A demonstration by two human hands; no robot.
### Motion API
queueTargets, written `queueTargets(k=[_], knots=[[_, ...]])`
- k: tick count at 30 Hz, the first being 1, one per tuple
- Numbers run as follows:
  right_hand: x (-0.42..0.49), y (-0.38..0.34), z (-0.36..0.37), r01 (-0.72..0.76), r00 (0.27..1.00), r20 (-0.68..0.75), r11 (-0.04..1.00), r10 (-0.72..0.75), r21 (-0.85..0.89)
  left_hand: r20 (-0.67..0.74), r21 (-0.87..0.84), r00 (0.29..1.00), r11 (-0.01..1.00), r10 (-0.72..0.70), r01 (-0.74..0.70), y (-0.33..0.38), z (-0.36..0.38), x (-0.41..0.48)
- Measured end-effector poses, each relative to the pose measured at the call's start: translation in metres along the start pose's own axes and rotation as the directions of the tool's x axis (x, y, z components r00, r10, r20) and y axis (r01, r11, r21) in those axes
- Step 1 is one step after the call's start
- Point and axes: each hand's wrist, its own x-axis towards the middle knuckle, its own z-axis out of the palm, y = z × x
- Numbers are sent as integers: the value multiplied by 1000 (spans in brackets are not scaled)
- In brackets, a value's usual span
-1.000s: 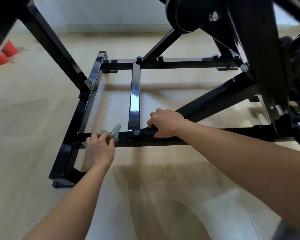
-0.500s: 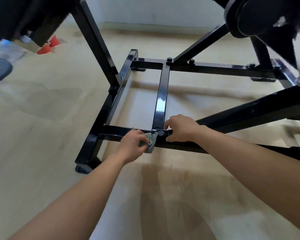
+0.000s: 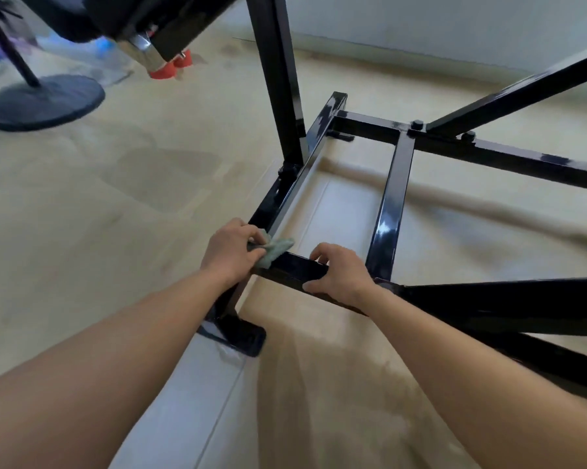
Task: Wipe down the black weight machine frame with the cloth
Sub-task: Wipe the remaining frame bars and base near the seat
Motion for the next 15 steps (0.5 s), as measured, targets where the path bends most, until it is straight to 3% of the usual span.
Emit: queueTargets(k=[3, 15], knots=[[2, 13, 6, -10, 999, -52, 994, 16, 111, -61, -55, 998, 998, -3, -1, -1, 5, 20], [4, 18, 15, 64, 995, -79, 992, -56, 112, -59, -109, 998, 994, -38, 31, 14, 22, 117]])
